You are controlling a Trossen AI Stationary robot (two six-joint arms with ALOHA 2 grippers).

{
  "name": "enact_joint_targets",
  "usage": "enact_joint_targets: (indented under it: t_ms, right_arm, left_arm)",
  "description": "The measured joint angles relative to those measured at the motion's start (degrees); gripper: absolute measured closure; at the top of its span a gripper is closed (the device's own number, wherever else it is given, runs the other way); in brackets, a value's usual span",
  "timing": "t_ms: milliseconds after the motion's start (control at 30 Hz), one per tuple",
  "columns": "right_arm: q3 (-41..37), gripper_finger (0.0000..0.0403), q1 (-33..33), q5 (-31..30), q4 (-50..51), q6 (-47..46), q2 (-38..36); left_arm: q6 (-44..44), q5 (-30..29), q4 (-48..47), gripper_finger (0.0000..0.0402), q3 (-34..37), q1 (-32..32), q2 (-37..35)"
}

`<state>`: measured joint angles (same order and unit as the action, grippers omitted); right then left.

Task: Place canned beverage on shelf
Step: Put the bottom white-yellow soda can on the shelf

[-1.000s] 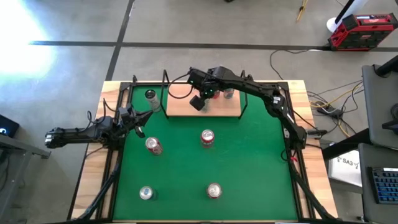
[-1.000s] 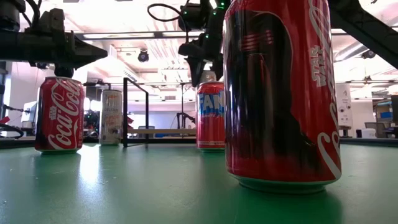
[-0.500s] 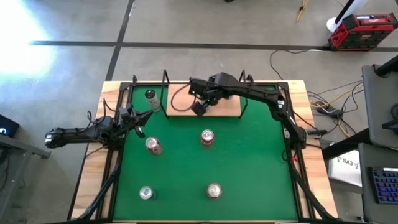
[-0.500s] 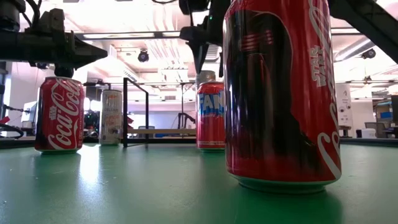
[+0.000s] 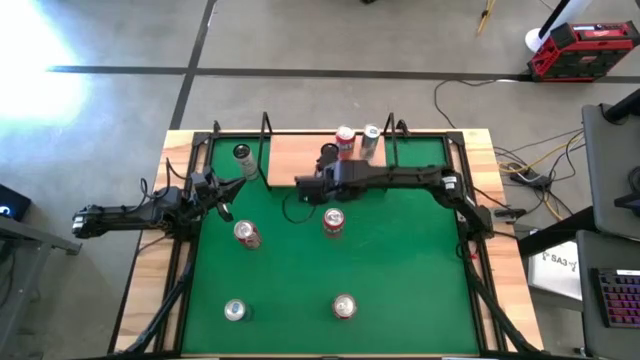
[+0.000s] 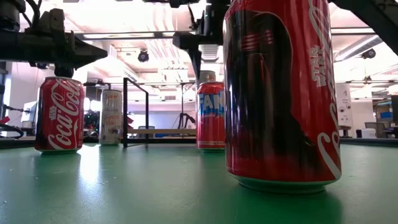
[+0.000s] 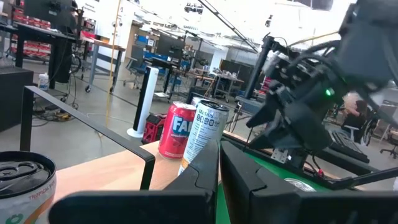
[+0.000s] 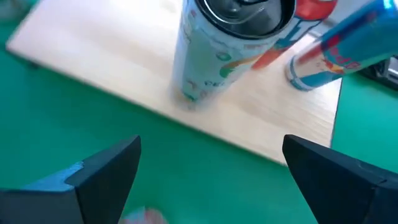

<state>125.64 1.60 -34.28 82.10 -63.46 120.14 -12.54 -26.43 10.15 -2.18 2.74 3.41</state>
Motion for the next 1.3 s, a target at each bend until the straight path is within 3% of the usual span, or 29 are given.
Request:
enact_joint_targets:
  t_ms: [200, 333, 933, 1300]
  right_arm:
    - [-4.7, 0.0018, -3.0, -15.7, -1.7, -14.8, 0.0]
    - [-8.0, 0.0018, -4.5, -19.8, -1.7, -19.6, 0.0]
    - [-17.9, 0.0019, -2.4, -28.8, -17.5, -14.5, -0.1]
    - [-23.2, 0.0019, 1.0, -30.2, -31.2, -9.5, -0.1]
  left_arm:
    - [0.0, 0.0, 0.0, 0.0402, 0.0, 0.0, 0.0]
    - [0.0, 0.0, 0.0, 0.0402, 0.0, 0.0, 0.0]
    - [0.0, 0.0, 0.0, 0.0402, 0.0, 0.0, 0.0]
    - [0.0, 0.0, 0.0, 0.0402, 0.0, 0.0, 0.0]
